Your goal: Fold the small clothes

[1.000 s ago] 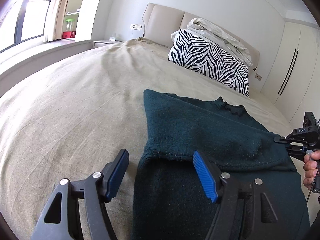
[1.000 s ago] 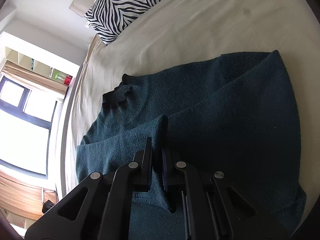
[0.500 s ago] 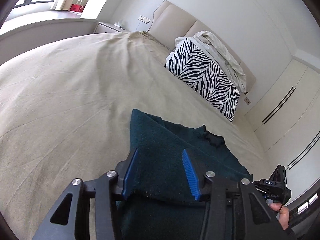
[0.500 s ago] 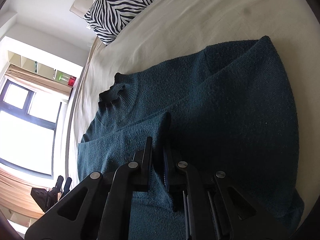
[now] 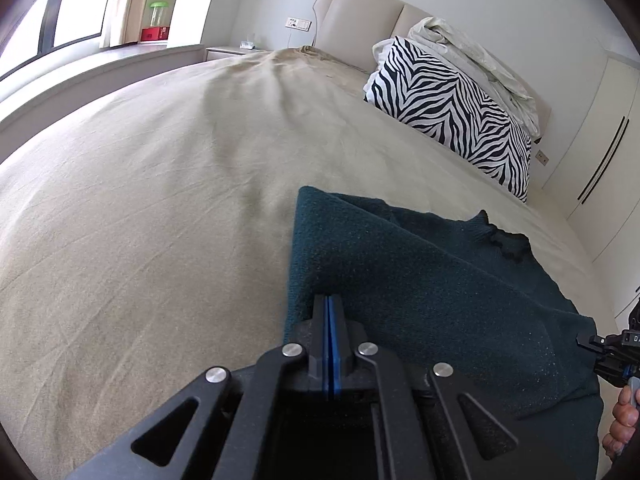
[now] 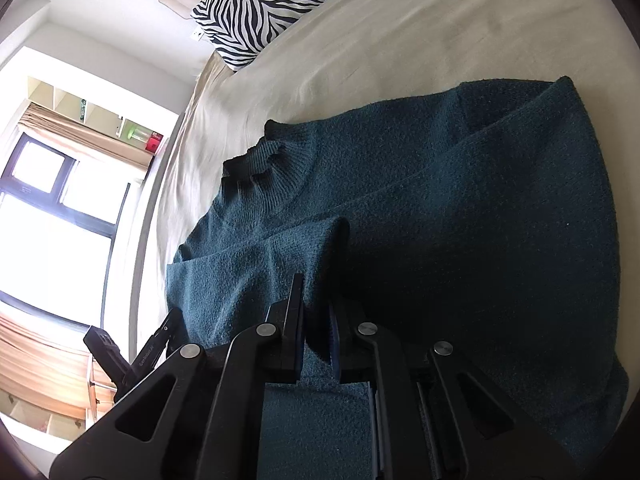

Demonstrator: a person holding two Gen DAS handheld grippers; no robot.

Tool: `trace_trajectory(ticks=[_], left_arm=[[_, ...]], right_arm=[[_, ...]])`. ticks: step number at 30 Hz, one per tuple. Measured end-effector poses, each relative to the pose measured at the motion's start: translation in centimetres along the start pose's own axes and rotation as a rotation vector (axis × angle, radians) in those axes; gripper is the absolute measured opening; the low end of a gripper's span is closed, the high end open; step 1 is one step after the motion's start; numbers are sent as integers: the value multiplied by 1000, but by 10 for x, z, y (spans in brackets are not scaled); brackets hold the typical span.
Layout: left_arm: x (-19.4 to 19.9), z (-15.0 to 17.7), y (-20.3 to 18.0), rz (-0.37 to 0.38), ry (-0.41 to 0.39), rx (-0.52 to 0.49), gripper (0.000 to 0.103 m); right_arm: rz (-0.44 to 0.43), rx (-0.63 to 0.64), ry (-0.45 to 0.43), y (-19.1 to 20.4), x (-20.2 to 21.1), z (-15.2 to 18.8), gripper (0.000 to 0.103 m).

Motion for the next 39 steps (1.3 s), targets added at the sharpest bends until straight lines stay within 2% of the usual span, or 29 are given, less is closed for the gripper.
trace_trajectory(ticks=[2, 5, 8, 9, 11, 13, 14, 17, 19, 20, 21, 22, 23, 25, 27, 28, 29, 31, 34, 36, 37, 39], left_arm=[[0, -4, 9, -3, 0, 26, 6], [1, -2, 4, -32, -4, -12, 6], [7, -6, 0, -37, 4, -5, 6], [14, -8, -3, -35, -6, -2, 10], [34, -14, -13, -2, -70, -20, 38], [46, -23, -27, 58, -100, -27, 52], [45, -29, -33, 104, -86, -16, 53], [7, -49, -28, 206, 59, 81, 53], [-27, -55, -9, 205, 161, 185, 50], [-43, -54, 2, 238, 218, 243, 45], [-50, -54, 11, 263, 226, 272, 37], [-53, -54, 17, 257, 225, 272, 16], [-55, -54, 22, 249, 234, 272, 4], [-55, -53, 32, 296, 261, 313, 4], [-46, -55, 36, 306, 272, 346, 4], [-39, -56, 34, 327, 271, 360, 12], [-32, -57, 30, 363, 267, 365, 31], [-17, -55, 18, 409, 271, 346, 39], [-9, -43, 0, 434, 312, 267, 39], [-13, -27, -6, 369, 340, 178, 39], [-16, -17, -5, 338, 341, 135, 35], [-15, -7, 0, 327, 325, 97, 25]], right_arm=[[-1, 28, 9, 9, 0, 0, 10], [24, 61, 30, 14, -2, 0, 10], [28, 14, 23, 0, 1, 2, 10], [19, -13, 15, -6, 2, 2, 10], [13, -46, 1, -17, 6, 4, 10], [5, -63, -5, -22, 9, 6, 12], [4, -75, -7, -25, 9, 6, 12], [3, -88, -4, -30, 6, 7, 12], [-1, -94, -1, -30, 4, 8, 12], [-8, -96, -1, -31, 3, 9, 12], [-14, -94, -2, -31, 4, 10, 12], [-16, -90, -3, -31, 4, 10, 12], [-14, -88, -2, -32, 4, 11, 12], [-17, -97, -3, -37, 4, 12, 12], [-25, -110, -8, -40, 5, 13, 12], [-24, -112, -12, -40, 7, 14, 12], [-22, -113, -15, -40, 9, 15, 12], [-30, -113, -29, -37, 14, 15, 12], [-52, -113, -60, -31, 25, 16, 12], [-70, -108, -86, -26, 33, 16, 12], [-75, -103, -93, -24, 34, 17, 12], [-57, -96, -66, -23, 29, 20, 12]])
Point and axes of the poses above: each gripper's, at about its wrist camera, not at the fingertips, and x roughly against the way its jaws point, y to its left, z to its underside, the point moved 2 cm from there along -x, roughly the way its jaws point, and after that the axes turned 13 degrees about x, right-handed, at the moved point
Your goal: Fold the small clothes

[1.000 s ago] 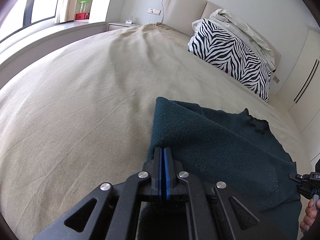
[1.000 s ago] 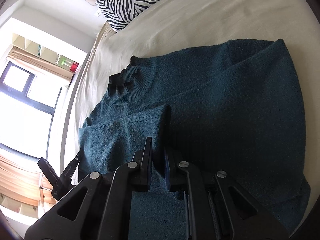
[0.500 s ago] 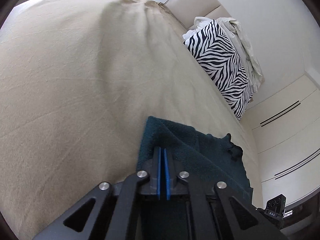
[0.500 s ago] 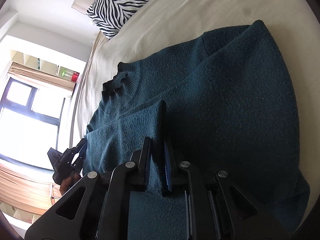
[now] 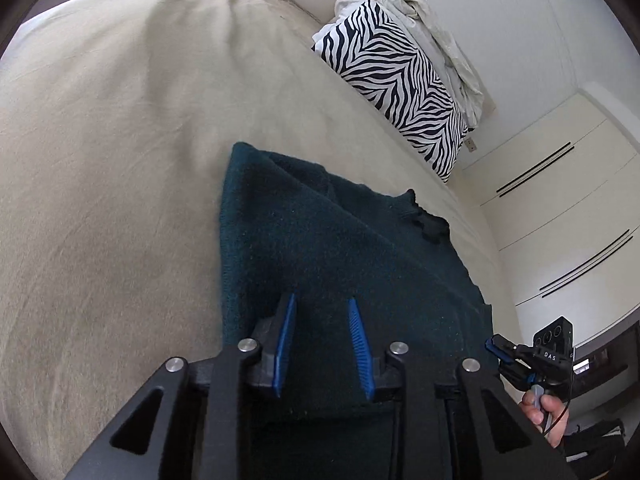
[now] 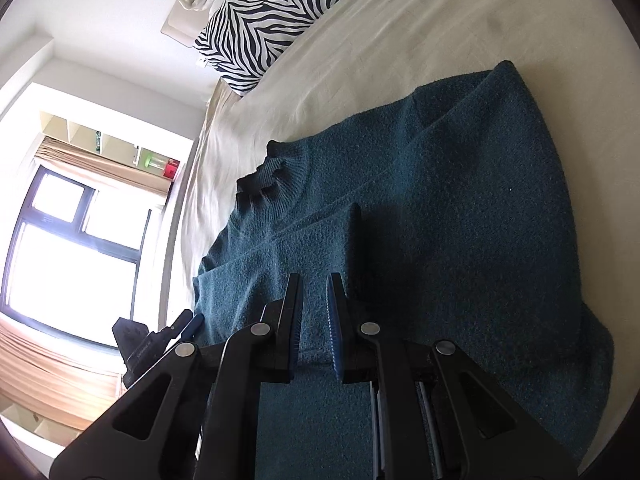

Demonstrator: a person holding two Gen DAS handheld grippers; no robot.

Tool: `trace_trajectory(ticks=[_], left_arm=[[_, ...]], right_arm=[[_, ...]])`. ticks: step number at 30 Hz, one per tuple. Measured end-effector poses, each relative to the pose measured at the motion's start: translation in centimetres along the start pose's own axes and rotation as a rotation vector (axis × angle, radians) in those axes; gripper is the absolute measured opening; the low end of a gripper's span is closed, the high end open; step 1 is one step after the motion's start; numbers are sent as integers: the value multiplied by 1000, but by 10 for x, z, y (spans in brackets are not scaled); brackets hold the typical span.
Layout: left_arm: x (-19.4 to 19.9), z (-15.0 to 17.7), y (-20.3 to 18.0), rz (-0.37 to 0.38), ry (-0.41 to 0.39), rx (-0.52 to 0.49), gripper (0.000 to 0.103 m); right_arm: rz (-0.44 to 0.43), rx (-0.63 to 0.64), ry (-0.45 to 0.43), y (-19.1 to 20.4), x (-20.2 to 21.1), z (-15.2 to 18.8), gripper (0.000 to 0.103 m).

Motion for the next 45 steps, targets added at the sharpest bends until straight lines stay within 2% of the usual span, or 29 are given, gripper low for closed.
trace_trajectory(ticks=[2, 3, 7, 9, 10, 11, 13, 14, 16, 18, 20, 21, 23, 26, 30, 35, 40, 42, 45], left_arm=[[4, 3, 5, -12, 2, -8, 14], [5, 3, 7, -21, 6, -14, 13], [23, 12, 4, -77, -2, -76, 14], [39, 25, 3, -96, -11, -102, 21], [50, 33, 3, -99, -22, -116, 29], [61, 42, 2, -108, -31, -125, 46], [84, 62, 4, -122, -56, -137, 63], [95, 74, 6, -123, -56, -137, 67], [114, 99, 13, -117, -25, -129, 67], [132, 124, 25, -134, -11, -99, 68], [144, 149, 36, -135, 25, -76, 68], [151, 161, 42, -138, 33, -66, 68], [163, 182, 52, -139, 50, -41, 68], [176, 207, 58, -139, 76, -26, 68], [187, 227, 58, -151, 118, -35, 68], [190, 247, 59, -142, 183, -32, 65], [191, 252, 65, -127, 203, 17, 60], [192, 252, 68, -131, 207, 28, 54], [192, 252, 70, -147, 214, 29, 35]], right_arm=[[45, 2, 60, -6, -10, 7, 12], [54, -1, 71, -11, -13, 10, 12], [80, -68, 17, -27, 5, 19, 12], [148, -71, -12, -29, 21, 22, 12], [168, -69, -27, -28, 31, 25, 12], [167, -66, -43, -27, 42, 30, 12], [151, -59, -74, -22, 66, 40, 12], [153, -52, -88, -19, 78, 48, 12], [158, -33, -118, -13, 103, 66, 13], [147, -23, -144, -9, 125, 88, 26], [139, -22, -169, -6, 145, 116, 65], [139, -17, -190, -5, 155, 130, 68], [142, 2, -201, -2, 172, 156, 69], [157, -8, -174, -6, 189, 193, 69], [168, -19, -141, -11, 206, 237, 69], [178, -35, -134, -20, 230, 276, 69], [173, -48, -104, -27, 243, 298, 68], [182, -45, -99, -27, 247, 300, 68], [196, -55, -100, -30, 256, 305, 67]])
Point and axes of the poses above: each gripper's, at about its wrist camera, not at the fingertips, and x roughly against the way its jaws point, y to its left, z to its underside, the point moved 2 cm from there along -x, roughly the way its jaws point, and after that the axes turned 13 degrees about x, right-handed, at the moved point
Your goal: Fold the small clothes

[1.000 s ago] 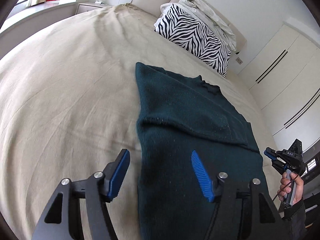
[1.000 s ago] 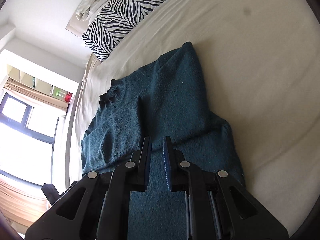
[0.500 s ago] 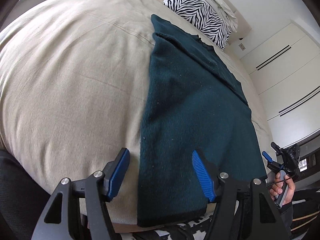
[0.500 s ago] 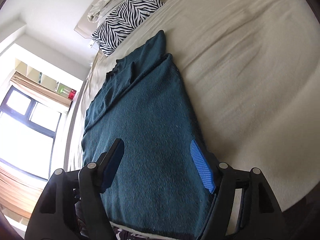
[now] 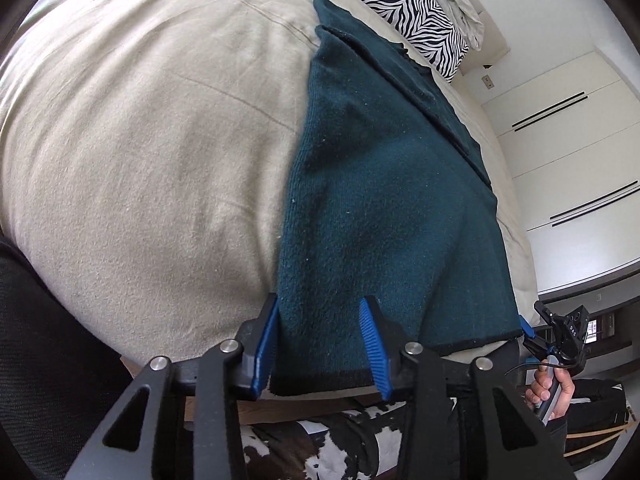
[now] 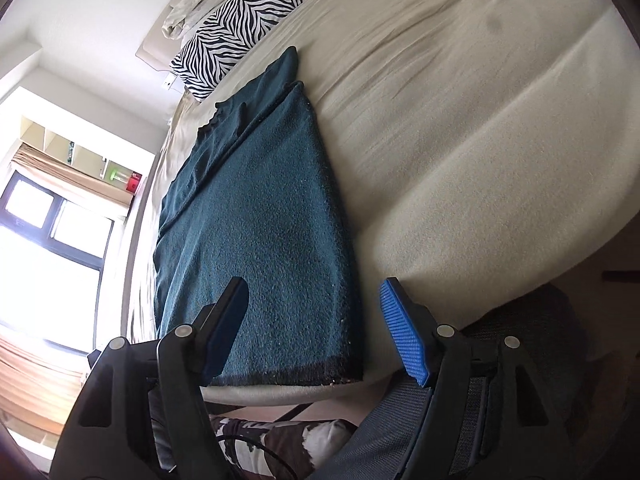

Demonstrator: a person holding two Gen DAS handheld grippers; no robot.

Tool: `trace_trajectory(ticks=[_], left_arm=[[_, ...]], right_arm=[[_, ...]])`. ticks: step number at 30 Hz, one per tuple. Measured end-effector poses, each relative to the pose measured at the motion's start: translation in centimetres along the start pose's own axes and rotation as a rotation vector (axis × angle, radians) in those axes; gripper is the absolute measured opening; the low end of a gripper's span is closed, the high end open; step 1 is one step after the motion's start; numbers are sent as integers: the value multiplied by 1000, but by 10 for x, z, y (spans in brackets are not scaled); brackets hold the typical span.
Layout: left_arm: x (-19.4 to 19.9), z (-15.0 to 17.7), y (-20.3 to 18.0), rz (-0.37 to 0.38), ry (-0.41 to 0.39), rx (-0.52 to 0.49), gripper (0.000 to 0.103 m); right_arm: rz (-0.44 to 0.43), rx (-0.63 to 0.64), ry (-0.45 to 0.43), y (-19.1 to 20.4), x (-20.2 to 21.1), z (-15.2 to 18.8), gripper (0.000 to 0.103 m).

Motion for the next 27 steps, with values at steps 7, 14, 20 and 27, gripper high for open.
trace_trajectory(ticks=[7, 14, 20, 27], left_arm=[[-3, 4, 0, -5, 32, -17, 11], [-2, 1, 2, 22, 36, 2, 9], [8, 0, 8, 76, 28, 48, 8], [33, -8, 7, 205, -10, 130, 8]], right_arm=[[7, -12, 52, -3, 4, 0, 67], [-36, -5, 130, 2, -14, 7, 45], [-19, -16, 153, -2, -19, 11, 8], [-88, -59, 71, -2, 2, 5, 7]])
Point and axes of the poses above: each gripper's, at about its wrist camera, not at the fingertips, and x roughly against the way its jaws point, y to its left, z to its underside, the point moved 2 cm from there along -x, roughly the way its jaws point, and after that the axes turned 13 degrees about x, right-handed, at the moved point
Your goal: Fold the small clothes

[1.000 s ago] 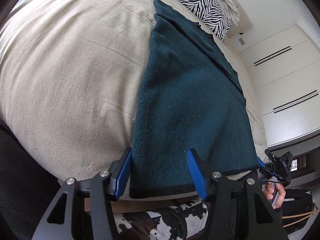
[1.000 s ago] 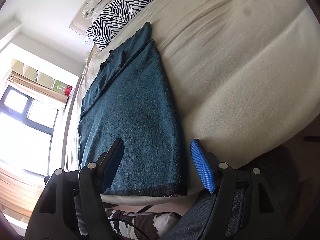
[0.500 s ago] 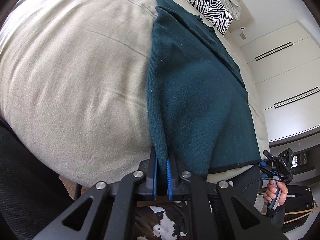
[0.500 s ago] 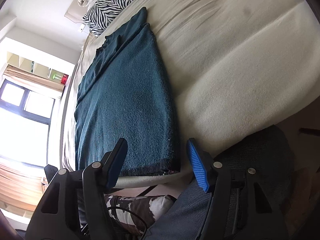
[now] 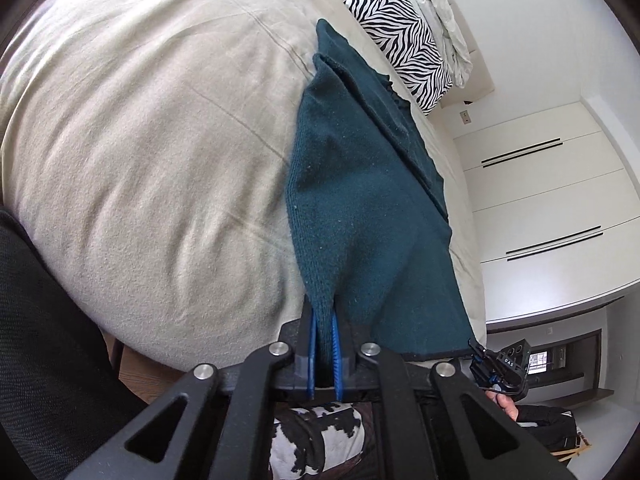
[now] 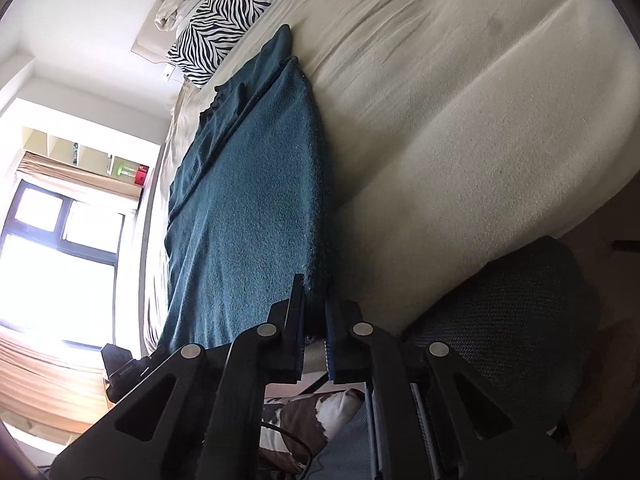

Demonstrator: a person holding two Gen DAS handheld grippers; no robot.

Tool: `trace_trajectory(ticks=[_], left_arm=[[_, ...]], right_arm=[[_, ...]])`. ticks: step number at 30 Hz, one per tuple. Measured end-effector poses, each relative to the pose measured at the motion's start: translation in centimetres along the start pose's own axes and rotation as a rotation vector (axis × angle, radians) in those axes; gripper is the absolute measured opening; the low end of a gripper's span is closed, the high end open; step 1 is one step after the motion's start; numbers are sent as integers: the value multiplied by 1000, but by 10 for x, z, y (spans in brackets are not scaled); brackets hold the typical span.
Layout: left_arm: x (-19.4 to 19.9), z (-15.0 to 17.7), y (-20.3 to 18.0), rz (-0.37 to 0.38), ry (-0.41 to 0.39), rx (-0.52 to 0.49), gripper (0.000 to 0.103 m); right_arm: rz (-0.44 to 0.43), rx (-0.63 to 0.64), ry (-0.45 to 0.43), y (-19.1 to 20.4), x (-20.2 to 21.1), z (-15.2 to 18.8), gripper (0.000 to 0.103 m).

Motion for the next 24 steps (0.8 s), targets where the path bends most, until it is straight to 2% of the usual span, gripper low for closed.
trace_trajectory(ticks=[2, 6, 13, 18, 24], left_arm=[[5, -1, -5, 30, -8, 6, 8], [9, -2, -11, 63, -16, 14, 8], [15, -13, -18, 181, -28, 89, 8], [17, -31, -31, 251, -51, 127, 8], [11, -62, -54, 291, -77, 136, 8]], right_arm=[[-33, 4, -13, 5, 3, -3, 7], [-31, 7, 1, 9, -2, -6, 7], [-144, -10, -79, 22, 7, -23, 7], [-221, -22, -142, 33, 11, -50, 7], [-237, 0, -190, 50, 6, -99, 7]])
Point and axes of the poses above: each gripper's, at about its wrist camera, not at the fingertips, and x roughly against the way its jaws point, y to its left, z to its underside, the point moved 2 cm from there along -x, roughly the way its jaws point, and after that the axes turned 13 degrees about x, right-handed, at the moved point
